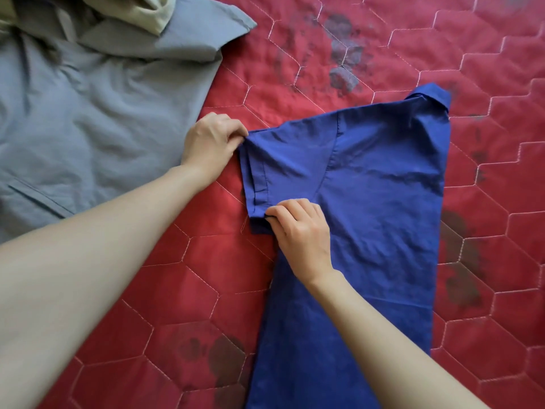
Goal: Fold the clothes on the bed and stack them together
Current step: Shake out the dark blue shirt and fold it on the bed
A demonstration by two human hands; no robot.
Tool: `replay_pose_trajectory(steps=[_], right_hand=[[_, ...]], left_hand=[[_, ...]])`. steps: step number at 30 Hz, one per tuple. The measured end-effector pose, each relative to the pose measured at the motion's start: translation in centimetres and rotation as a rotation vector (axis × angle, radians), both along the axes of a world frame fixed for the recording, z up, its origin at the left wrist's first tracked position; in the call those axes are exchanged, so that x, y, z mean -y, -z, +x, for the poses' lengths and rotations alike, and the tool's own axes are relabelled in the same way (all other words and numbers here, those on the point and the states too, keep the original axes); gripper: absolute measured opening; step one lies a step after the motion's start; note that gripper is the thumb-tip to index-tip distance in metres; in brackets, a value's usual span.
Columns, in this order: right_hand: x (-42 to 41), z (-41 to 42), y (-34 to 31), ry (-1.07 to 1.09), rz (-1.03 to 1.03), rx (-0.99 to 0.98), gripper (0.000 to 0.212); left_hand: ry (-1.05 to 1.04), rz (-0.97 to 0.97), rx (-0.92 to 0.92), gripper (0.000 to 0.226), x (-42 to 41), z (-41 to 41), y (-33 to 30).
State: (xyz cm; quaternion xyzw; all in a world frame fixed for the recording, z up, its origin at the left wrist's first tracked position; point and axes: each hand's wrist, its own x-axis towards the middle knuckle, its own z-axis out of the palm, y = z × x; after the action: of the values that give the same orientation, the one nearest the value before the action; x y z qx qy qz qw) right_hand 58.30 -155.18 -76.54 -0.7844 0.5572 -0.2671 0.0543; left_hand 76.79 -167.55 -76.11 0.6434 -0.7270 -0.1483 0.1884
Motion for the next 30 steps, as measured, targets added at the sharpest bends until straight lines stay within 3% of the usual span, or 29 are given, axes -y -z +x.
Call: replay_pose_trajectory(steps=[3, 8, 12, 16, 24, 27, 30], right_hand=[[-0.4, -0.3, -0.6, -0.006, -0.045, 0.03, 0.011], [-1.0, -0.8, 0.5, -0.07, 0.017, -0.084, 0.015], [-1.5, -1.0, 1.2, -0.067, 0.073, -0.097, 0.011], [-1.3, -0.7, 1.1, -0.033, 0.069, -0.095, 0.009], [-1.6, -0.9, 0.5, -0.034, -0.064, -0.035, 0.021], [-1.7, -1.3, 0.9, -0.052, -0.028, -0.07, 0.02], [-1.7, -1.2, 1.2, -0.078, 0.024, -0.085, 0.006]], left_hand=[[0.004, -0.055, -0.004, 0.014, 0.6, 0.3, -0.5], [0.13, -0.102, 0.172, 0.013, 0.5, 0.7, 0.2], [-0.033, -0.012, 0.075, 0.015, 0.2, 0.5, 0.9], [-0.014, 0.038, 0.047, 0.02, 0.3, 0.3, 1.1], [-0.057, -0.105, -0.047, 0.016, 1.6, 0.6, -0.4], [-0.036, -0.014, -0.011, 0.017, 1.3, 0.6, 0.3], [-0.08, 0.086, -0.056, 0.02, 1.2, 0.7, 0.8]])
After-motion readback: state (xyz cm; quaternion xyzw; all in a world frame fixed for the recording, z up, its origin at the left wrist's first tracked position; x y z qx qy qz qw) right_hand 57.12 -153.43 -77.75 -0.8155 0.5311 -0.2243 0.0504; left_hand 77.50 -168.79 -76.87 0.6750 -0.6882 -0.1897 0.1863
